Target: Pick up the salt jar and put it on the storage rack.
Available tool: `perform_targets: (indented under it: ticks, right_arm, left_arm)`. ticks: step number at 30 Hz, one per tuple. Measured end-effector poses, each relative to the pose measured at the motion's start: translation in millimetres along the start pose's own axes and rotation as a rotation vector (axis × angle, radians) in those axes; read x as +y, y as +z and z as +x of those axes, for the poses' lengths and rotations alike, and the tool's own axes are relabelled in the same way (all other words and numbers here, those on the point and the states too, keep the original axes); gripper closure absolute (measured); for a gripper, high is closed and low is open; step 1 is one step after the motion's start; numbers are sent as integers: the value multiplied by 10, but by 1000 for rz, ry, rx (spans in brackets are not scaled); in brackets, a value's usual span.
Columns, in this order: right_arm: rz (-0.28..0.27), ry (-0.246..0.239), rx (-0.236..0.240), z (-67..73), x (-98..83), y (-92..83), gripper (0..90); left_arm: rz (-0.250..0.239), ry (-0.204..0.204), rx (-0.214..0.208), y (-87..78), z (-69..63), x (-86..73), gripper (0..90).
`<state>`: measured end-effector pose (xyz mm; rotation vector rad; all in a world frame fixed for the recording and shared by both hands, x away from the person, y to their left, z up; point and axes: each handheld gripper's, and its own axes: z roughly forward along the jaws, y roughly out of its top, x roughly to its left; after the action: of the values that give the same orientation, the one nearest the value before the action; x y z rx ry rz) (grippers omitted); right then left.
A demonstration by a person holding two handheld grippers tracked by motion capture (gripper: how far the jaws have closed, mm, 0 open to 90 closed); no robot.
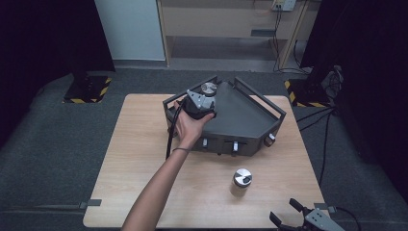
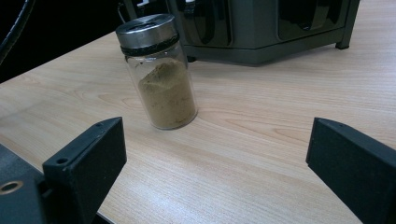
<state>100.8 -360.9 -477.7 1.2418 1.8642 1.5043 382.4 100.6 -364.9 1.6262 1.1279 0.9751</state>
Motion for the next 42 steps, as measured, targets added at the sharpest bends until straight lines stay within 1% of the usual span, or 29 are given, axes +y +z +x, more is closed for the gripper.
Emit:
perform_targets:
  ticks: [7, 11, 14, 16, 21, 24, 27, 32, 35, 37, 39, 42]
  right_arm:
    - [1, -3, -3, 20, 1, 5, 54]
    - [2, -8, -5, 28, 5, -1, 54]
    - [1, -7, -4, 35, 2, -1, 54]
    - [1, -9, -5, 41, 5, -4, 54]
    - [1, -15, -2, 43, 5, -7, 54]
    - [0, -18, -1, 46, 6, -7, 54]
    - [2, -19, 1, 50, 8, -4, 54]
    - [3, -19, 3, 54, 9, -6, 54]
    - [0, -19, 3, 57, 8, -7, 54]
    - [3, -20, 4, 59, 11, -5, 54]
    - [5, -24, 6, 62, 11, 0, 54]
    - [6, -26, 8, 68, 12, 2, 54]
  left_arm:
    - [-13, 3, -15, -124, 2, -25, 71]
    - [-22, 12, -26, -207, 3, -40, 71]
    - [-24, 8, -40, -270, 24, -55, 71]
    - [-28, 17, -40, -312, 43, -64, 71]
    - [-34, 25, -38, -423, 92, -94, 71]
    - [-39, 28, -48, -503, 114, -129, 71]
    - [-39, 20, -63, -577, 138, -172, 72]
    - [-36, 35, -79, -698, 167, -239, 72]
    - [-40, 35, -93, -773, 175, -307, 73]
    - [-38, 42, -100, -811, 175, -352, 73]
    - [-40, 40, -100, -836, 170, -403, 73]
    - [-30, 46, -104, -871, 177, -460, 73]
